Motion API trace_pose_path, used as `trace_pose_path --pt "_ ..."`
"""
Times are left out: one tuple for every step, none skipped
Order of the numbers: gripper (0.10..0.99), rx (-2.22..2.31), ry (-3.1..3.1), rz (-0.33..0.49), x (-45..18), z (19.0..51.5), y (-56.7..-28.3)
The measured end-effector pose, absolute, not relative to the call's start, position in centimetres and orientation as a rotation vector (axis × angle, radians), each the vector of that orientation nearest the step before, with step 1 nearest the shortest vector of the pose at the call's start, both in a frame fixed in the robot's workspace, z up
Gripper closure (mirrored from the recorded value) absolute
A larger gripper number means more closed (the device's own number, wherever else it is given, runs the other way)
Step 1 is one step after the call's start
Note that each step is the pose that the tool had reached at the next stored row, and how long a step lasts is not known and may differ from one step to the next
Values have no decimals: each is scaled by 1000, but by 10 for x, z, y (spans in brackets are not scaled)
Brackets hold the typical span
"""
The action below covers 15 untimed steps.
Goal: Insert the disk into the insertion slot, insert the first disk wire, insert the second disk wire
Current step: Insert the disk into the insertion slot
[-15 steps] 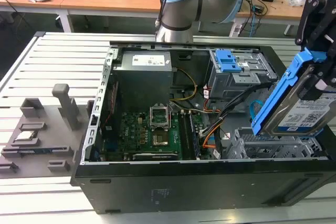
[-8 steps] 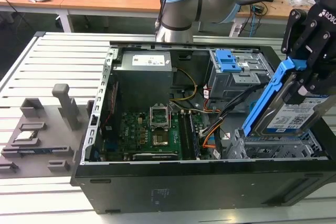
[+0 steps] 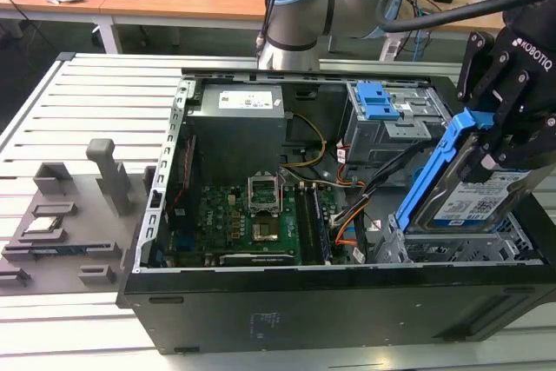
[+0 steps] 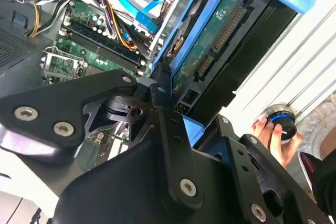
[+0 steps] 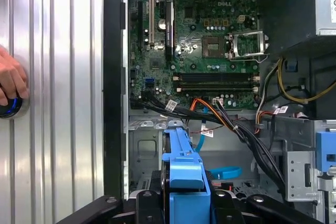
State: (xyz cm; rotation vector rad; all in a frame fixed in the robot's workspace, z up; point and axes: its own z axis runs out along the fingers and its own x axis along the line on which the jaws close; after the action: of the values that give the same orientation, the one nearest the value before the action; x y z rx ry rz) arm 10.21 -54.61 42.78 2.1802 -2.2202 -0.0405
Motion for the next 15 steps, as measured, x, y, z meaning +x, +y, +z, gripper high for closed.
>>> trace_pose_path --pt "722 2180 -2220 -40 102 427 -546" --pt "722 2180 -2220 -41 102 426 -546" --pt "722 2180 -2220 -40 102 425 -546" --pt "722 2180 -2220 -40 102 423 -546" --pt "722 2180 -2220 -40 102 422 -546" --pt "722 2180 -2220 -41 102 421 -546" --pt "722 2180 -2220 -41 102 420 -546" --pt "722 2180 -2220 -40 102 419 -546" --pt "722 2180 -2220 -41 102 418 -546" --pt "722 2180 -2220 -41 102 416 -546" --pt "722 2180 -2220 -41 102 415 -546" --pt "722 2180 -2220 -40 102 413 -546" --pt "722 2180 -2220 -41 102 412 -546" --pt "722 2180 -2220 -40 102 411 -546" --pt "722 2180 -2220 -41 102 409 -546"
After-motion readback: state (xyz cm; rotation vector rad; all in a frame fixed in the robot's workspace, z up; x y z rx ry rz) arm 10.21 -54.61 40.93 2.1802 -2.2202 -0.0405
